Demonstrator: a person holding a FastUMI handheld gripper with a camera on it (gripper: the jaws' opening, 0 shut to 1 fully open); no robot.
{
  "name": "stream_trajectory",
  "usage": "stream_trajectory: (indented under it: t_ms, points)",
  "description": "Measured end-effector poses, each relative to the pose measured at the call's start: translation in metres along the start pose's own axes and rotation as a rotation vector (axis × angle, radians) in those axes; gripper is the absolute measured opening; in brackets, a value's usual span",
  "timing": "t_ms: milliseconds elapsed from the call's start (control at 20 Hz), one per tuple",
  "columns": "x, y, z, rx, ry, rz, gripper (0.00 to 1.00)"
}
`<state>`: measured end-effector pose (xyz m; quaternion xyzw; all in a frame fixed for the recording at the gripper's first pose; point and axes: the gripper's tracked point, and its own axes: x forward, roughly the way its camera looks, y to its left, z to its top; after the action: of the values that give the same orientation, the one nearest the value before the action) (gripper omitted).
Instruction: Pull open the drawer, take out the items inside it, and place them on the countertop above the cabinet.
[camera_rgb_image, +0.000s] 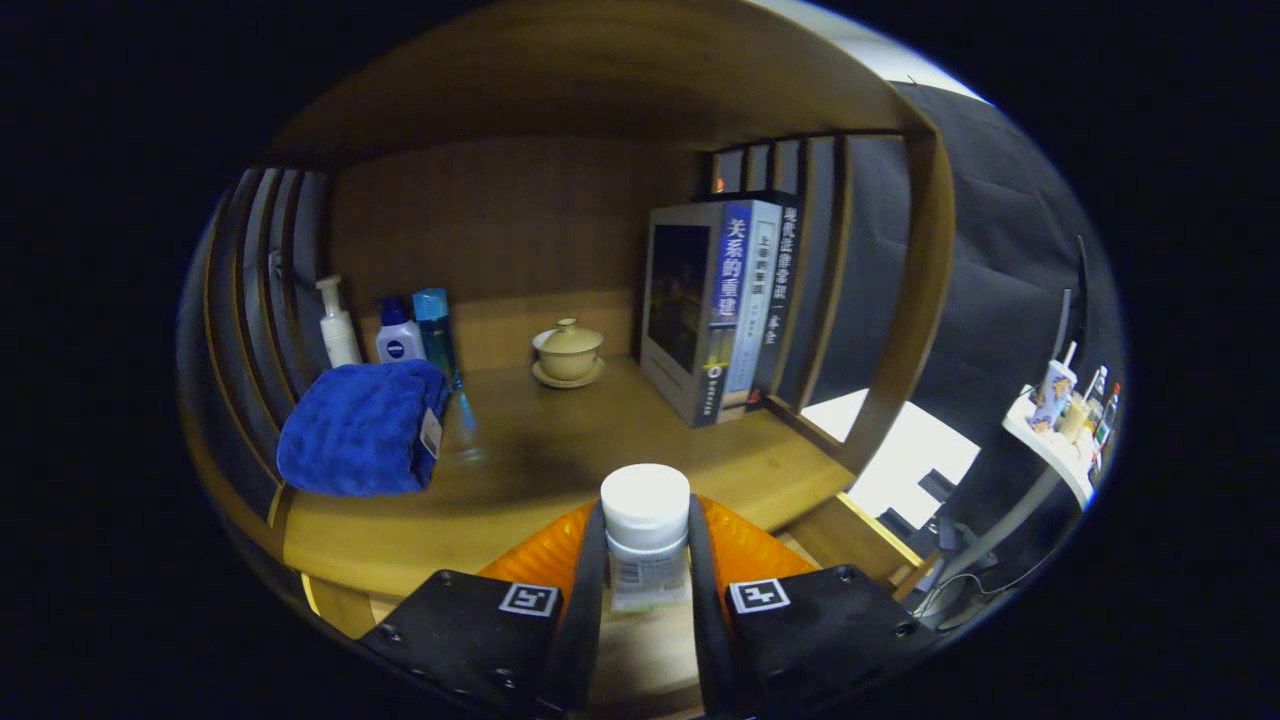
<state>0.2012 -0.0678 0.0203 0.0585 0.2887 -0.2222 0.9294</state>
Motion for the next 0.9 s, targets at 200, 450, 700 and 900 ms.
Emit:
stream_trajectory:
  t_ms: [200,450,700,900]
  points:
    - [0.027,0.013,0.005,0.038,-0.004,0.047,0.49]
    - [0.056,0.025,0.024,0.043,-0.004,0.1,0.48]
    - [0.095,0.041,0.011,-0.005,0.058,0.164,0.48]
    - [0.106,0.045,-0.001,-0.077,0.064,0.192,0.48]
